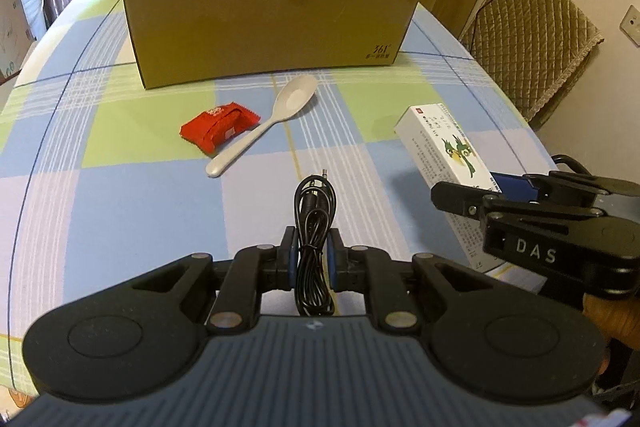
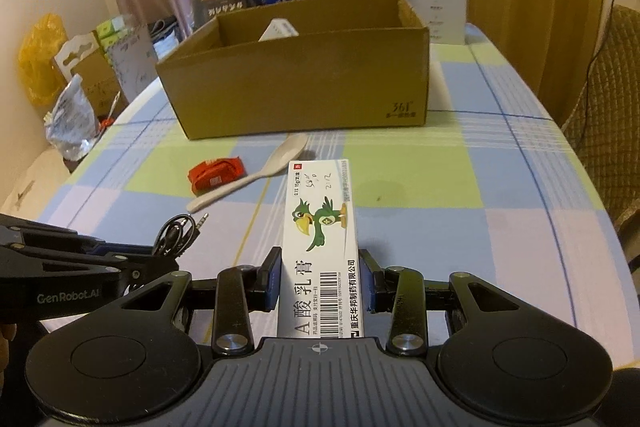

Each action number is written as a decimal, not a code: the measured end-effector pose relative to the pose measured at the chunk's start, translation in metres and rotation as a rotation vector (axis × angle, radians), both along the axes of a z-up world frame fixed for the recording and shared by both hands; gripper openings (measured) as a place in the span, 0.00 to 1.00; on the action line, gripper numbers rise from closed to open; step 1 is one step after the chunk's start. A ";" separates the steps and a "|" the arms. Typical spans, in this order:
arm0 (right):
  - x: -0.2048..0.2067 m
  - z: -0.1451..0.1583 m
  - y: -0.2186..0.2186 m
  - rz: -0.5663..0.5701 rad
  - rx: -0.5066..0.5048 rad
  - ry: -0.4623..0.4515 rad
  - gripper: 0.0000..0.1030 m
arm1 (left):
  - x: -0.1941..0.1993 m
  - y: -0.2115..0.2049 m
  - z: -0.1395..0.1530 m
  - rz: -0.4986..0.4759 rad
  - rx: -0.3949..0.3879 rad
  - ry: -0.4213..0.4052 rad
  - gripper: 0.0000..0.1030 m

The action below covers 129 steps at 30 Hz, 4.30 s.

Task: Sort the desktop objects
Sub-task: 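Lift black cable with left tool while right tool lifts white ointment box, then carry cable with left tool while right tool carries ointment box toward cardboard box, then open left tool dropping cable while right tool releases ointment box into cardboard box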

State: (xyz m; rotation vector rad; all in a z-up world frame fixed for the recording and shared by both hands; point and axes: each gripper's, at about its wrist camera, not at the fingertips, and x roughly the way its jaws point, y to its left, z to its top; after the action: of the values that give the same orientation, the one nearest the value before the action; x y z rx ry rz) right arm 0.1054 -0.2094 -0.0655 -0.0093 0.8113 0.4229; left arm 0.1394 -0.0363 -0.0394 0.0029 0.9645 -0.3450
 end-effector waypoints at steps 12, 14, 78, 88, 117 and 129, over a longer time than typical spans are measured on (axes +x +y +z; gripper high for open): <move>-0.004 0.019 -0.009 -0.015 0.017 -0.023 0.34 | -0.007 -0.006 0.021 -0.007 -0.003 -0.040 0.10; -0.004 0.021 -0.010 -0.019 0.014 -0.027 0.34 | -0.008 -0.007 0.023 -0.007 -0.003 -0.044 0.10; 0.132 0.104 0.025 0.045 -0.004 -0.185 0.34 | 0.126 0.027 0.116 0.034 -0.004 -0.242 0.10; 0.195 0.101 0.041 0.074 -0.051 -0.184 0.34 | 0.194 0.036 0.106 0.045 0.048 -0.234 0.10; 0.277 0.071 0.079 0.093 -0.093 -0.134 0.34 | 0.269 0.052 0.056 0.046 0.057 -0.212 0.19; 0.283 0.085 0.069 0.064 -0.007 -0.150 0.50 | 0.237 0.065 0.067 0.087 0.017 -0.238 0.35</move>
State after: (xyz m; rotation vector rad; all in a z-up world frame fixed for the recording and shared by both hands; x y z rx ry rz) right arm 0.3886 -0.1403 0.0191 -0.0728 0.6661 0.4743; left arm 0.3767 0.0289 0.0278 0.0168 0.7292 -0.2498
